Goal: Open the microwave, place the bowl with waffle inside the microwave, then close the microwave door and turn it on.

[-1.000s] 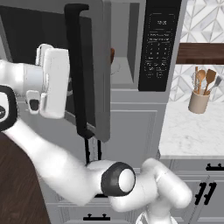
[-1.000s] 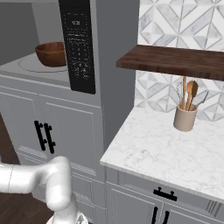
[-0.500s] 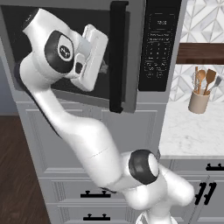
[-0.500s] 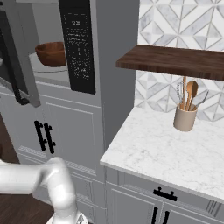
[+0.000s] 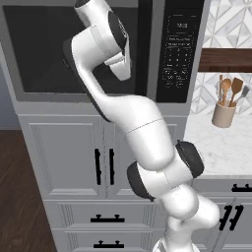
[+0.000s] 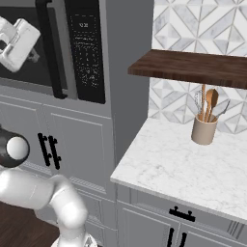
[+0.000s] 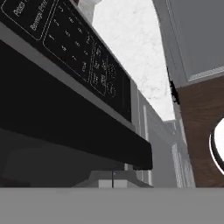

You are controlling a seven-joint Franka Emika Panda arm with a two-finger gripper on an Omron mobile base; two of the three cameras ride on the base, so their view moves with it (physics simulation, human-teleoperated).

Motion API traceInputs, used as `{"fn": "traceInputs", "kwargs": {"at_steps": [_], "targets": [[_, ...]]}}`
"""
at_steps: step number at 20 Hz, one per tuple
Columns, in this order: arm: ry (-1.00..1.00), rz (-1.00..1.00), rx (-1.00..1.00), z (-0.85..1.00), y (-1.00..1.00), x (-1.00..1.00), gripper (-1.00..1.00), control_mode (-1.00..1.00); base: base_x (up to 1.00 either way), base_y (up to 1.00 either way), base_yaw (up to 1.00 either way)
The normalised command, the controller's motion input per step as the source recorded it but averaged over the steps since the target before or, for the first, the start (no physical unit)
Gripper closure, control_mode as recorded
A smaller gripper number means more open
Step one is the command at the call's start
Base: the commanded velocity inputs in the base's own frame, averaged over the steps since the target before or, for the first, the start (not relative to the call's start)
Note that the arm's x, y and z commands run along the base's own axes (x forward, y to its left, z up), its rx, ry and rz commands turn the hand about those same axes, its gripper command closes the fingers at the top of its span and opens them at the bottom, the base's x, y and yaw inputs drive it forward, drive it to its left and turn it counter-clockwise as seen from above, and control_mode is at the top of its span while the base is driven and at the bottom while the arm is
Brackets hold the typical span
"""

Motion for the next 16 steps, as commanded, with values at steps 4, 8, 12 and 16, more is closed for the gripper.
{"fn": "traceInputs", "kwargs": {"at_steps": [4, 8, 12, 16], "targets": [[0.11, 0.44, 0.00, -0.09, -0.29, 1.00, 1.00, -1.00, 0.00, 0.00, 0.00], [0.07, 0.41, 0.00, -0.31, -0.21, 1.00, 1.00, -1.00, 0.00, 0.00, 0.00], [0.00, 0.43, -0.17, -0.83, 0.12, 0.88, 1.00, -1.00, 0.00, 0.00, 0.00], [-0.08, 0.47, -0.56, -1.00, 0.98, -0.17, 1.00, -1.00, 0.00, 0.00, 0.00]]}}
